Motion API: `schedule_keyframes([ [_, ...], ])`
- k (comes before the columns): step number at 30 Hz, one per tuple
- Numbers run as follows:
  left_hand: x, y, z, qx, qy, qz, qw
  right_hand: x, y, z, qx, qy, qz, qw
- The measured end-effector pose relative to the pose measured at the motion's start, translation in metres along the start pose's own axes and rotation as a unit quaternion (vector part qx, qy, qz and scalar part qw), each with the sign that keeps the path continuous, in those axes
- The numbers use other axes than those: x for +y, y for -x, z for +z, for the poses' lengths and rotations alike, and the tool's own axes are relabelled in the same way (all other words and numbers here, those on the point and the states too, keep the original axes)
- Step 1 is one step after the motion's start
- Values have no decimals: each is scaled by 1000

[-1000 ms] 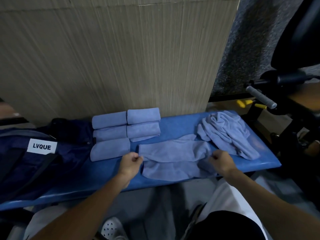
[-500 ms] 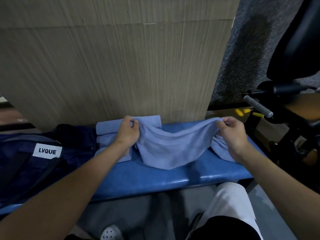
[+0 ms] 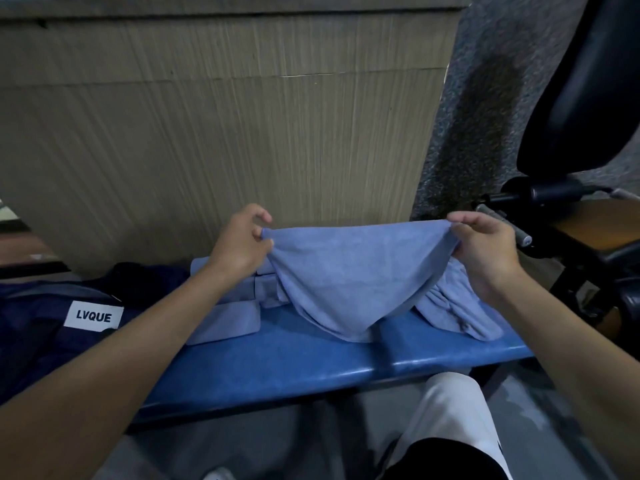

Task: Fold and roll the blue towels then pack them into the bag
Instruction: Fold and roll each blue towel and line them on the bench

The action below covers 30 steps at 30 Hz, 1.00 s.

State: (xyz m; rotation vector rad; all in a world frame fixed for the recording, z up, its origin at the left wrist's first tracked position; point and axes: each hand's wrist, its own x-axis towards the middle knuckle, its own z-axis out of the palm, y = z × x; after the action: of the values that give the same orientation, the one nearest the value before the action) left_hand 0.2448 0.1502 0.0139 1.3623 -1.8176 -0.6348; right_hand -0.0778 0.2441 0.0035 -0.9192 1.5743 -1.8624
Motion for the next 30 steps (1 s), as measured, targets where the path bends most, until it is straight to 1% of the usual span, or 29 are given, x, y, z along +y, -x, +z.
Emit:
schedule_keyframes([
  [3,-7,-2,2,36,32,-29,998,1,-1,-2,-30,2,17,999],
  [5,-6,-2,6,48,79,-63,994,4,-1,-1,-68,-2,25,997],
  [7,0,-2,9,25,134,-96,986,6,-1,-1,-103,18,22,994],
  [9,7,-2,10,-25,158,-99,982,7,-1,0,-114,43,9,993],
  [10,8,-2,10,-47,151,-85,984,8,-3,0,-108,55,-1,993],
  [12,9,-5,6,-58,97,-46,993,5,-5,0,-91,96,-36,991],
  [14,8,-11,0,-43,31,10,999,2,-12,0,-80,140,-71,984],
  [17,7,-28,-8,1,-32,93,995,0,-30,1,-60,193,-104,974],
  [20,11,-48,-13,48,-56,121,990,-4,-48,5,-32,244,-133,960],
  [24,23,-75,-14,82,-38,124,988,-16,-63,16,2,280,-173,944],
  [26,29,-87,-13,99,-31,127,986,-19,-71,22,19,267,-172,948],
  [28,35,-98,-13,121,-22,132,984,-24,-77,28,19,209,-149,966],
  [30,42,-105,-13,143,0,135,981,-29,-80,32,20,149,-147,978],
])
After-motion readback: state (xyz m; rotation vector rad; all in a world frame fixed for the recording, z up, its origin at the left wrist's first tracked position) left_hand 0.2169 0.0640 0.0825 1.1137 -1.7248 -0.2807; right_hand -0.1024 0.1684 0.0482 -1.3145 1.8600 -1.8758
